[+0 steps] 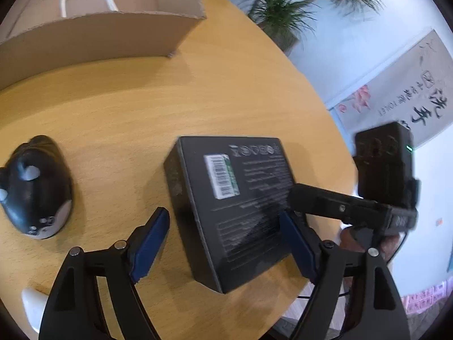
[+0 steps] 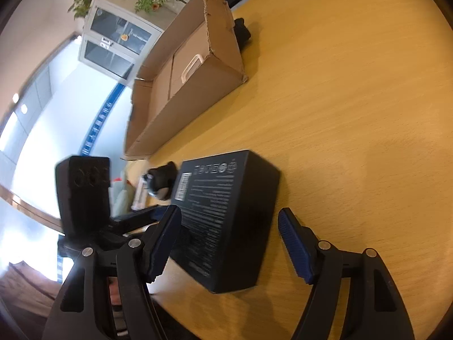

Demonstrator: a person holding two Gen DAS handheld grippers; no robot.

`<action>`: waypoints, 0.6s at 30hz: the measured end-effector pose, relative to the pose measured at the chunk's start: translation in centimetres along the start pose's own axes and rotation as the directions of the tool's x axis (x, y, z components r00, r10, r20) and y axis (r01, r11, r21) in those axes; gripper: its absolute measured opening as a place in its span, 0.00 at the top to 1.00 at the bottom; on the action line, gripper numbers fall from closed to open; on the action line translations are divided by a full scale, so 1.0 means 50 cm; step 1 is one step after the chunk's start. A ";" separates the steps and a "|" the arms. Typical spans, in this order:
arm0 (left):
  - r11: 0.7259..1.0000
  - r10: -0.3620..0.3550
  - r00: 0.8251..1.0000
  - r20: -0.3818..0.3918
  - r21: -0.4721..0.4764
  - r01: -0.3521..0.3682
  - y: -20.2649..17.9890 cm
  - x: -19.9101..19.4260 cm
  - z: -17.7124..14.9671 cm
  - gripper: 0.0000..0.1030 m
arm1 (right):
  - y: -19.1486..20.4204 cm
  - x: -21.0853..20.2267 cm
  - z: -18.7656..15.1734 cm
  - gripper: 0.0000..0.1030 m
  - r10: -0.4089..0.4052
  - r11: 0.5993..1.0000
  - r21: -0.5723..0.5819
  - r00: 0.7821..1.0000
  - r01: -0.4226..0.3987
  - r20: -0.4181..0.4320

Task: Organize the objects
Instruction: 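Lift the black box with the right gripper and adjust the grip, then carry the black box with the right gripper over the cardboard box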

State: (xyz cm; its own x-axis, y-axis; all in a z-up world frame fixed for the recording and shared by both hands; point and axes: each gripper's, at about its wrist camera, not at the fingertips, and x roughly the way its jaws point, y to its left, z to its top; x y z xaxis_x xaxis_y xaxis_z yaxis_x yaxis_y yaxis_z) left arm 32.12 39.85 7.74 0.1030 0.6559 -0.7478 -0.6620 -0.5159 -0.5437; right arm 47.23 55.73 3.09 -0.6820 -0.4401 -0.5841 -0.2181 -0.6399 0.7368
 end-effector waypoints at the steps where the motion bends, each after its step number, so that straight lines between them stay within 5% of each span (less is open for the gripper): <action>1: 1.000 0.017 1.000 0.011 0.015 -0.017 -0.005 -0.003 -0.002 0.24 | 0.005 0.003 -0.001 0.36 -0.021 1.000 -0.012 1.000 0.021 0.003; 5: 0.998 0.042 0.999 0.029 0.037 -0.043 -0.014 -0.007 -0.013 0.22 | 0.016 0.010 -0.002 0.47 -0.083 0.996 -0.022 0.997 0.083 0.001; 18: 0.992 0.069 0.988 0.137 0.098 -0.083 -0.031 -0.061 -0.019 0.23 | 0.075 -0.027 0.010 0.50 -0.091 0.992 -0.085 0.993 0.098 0.076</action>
State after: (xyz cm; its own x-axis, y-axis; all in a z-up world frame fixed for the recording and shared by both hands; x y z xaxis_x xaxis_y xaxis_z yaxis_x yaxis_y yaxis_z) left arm 33.55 38.13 10.50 -0.0454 0.6881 -0.7242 -0.7377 -0.5119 -0.4402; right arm 46.99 54.25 6.83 -0.7106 -0.3304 -0.6212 -0.2239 -0.7308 0.6448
